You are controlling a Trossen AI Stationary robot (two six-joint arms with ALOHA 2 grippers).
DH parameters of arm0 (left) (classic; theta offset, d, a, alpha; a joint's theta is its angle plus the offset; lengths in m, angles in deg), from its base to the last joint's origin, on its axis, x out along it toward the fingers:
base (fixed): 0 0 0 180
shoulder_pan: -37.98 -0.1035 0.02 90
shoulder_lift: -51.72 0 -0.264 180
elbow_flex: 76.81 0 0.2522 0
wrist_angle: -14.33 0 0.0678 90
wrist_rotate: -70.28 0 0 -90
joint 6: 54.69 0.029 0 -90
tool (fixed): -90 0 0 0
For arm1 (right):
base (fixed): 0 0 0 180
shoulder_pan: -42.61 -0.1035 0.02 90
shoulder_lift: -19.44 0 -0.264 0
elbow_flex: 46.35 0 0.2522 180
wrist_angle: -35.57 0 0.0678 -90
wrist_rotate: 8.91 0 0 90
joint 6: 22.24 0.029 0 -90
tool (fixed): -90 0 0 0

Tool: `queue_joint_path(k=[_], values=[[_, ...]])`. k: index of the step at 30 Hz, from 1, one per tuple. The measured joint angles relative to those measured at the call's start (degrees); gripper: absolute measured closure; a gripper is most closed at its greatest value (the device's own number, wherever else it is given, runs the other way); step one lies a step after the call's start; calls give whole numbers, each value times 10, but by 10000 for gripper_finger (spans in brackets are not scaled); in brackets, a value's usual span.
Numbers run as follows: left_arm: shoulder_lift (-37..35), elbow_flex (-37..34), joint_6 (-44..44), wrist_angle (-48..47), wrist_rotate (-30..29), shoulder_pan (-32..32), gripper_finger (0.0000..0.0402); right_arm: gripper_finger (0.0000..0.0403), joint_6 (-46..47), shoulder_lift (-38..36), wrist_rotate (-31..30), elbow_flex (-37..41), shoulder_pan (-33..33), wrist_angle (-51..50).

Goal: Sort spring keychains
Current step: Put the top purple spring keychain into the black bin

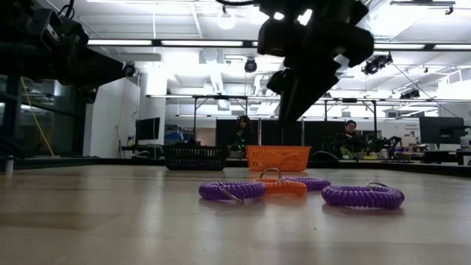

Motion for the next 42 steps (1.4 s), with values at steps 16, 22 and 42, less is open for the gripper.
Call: queue_joint_path(k=[16,22,42], values=[[0,0,0,0,0,0,302,289,100,48,-39,0,-89,-12],[0,0,0,0,0,0,302,289,129,79,-58,0,-85,-8],[0,0,0,0,0,0,302,297,145,135,-73,-2,-84,28]])
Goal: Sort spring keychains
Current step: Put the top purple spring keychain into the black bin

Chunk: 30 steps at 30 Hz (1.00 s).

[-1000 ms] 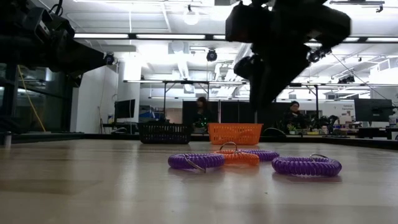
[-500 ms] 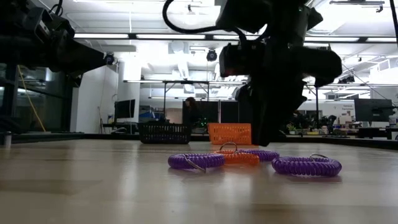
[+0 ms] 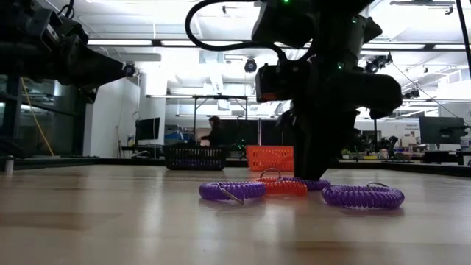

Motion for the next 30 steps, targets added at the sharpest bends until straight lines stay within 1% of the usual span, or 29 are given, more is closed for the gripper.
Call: queue_joint_path(k=[9,12,15,19,22,26,30], values=[[0,0,0,0,0,0,302,372,14,2,-20,1,0,-1],[0,0,0,0,0,0,302,389,14,2,-21,1,0,-1],[0,0,0,0,0,0,302,390,25,2,-23,1,0,-1],[0,0,0,0,0,0,302,381,29,-4,-26,2,1,0],[0,0,0,0,0,0,302,384,30,-17,-38,4,3,-1],[0,0,0,0,0,0,302,393,42,-41,-56,2,22,2],[0,0,0,0,0,0,302,392,52,-59,-65,-14,42,3]])
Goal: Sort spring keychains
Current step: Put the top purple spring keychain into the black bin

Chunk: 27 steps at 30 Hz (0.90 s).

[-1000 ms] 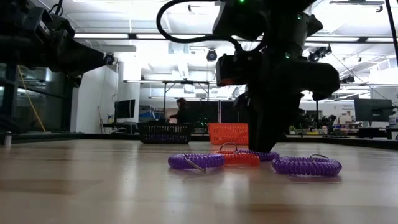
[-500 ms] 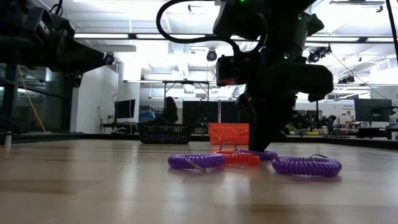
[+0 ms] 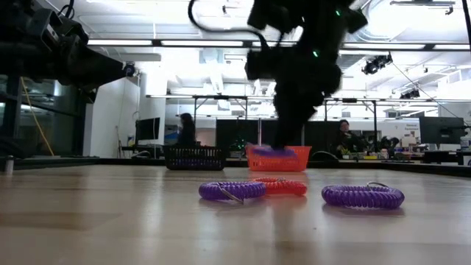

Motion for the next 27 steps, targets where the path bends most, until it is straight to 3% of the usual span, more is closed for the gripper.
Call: queue_joint_path(k=[6,14,20,27], values=[[0,0,0,0,0,0,302,394,-19,-11,-14,-63,38,20],[0,0,0,0,0,0,302,392,-47,-12,-32,-145,102,119],[0,0,0,0,0,0,302,395,-56,-12,-33,-159,153,254],[0,0,0,0,0,0,302,395,-31,-6,-33,-159,210,323]])
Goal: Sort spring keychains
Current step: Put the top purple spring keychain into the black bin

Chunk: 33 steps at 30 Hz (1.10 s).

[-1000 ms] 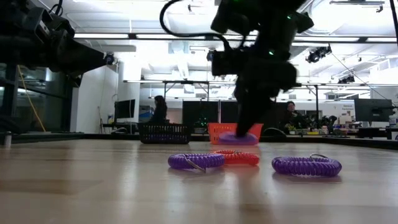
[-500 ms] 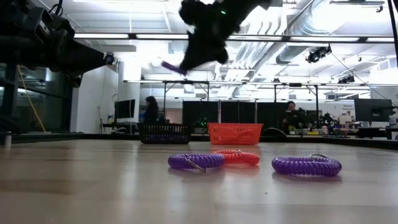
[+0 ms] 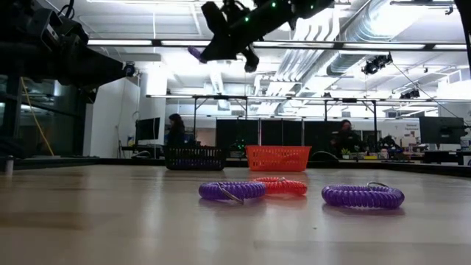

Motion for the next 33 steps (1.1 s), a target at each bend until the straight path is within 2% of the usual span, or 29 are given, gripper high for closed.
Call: queue_joint_path(k=[9,17,27,33], values=[[0,0,0,0,0,0,302,393,68,74,36,0,30,81],[0,0,0,0,0,0,302,392,106,152,60,-39,46,87],[0,0,0,0,0,0,302,391,110,199,43,-80,54,-65],[0,0,0,0,0,0,302,375,109,201,32,-80,60,-91]])
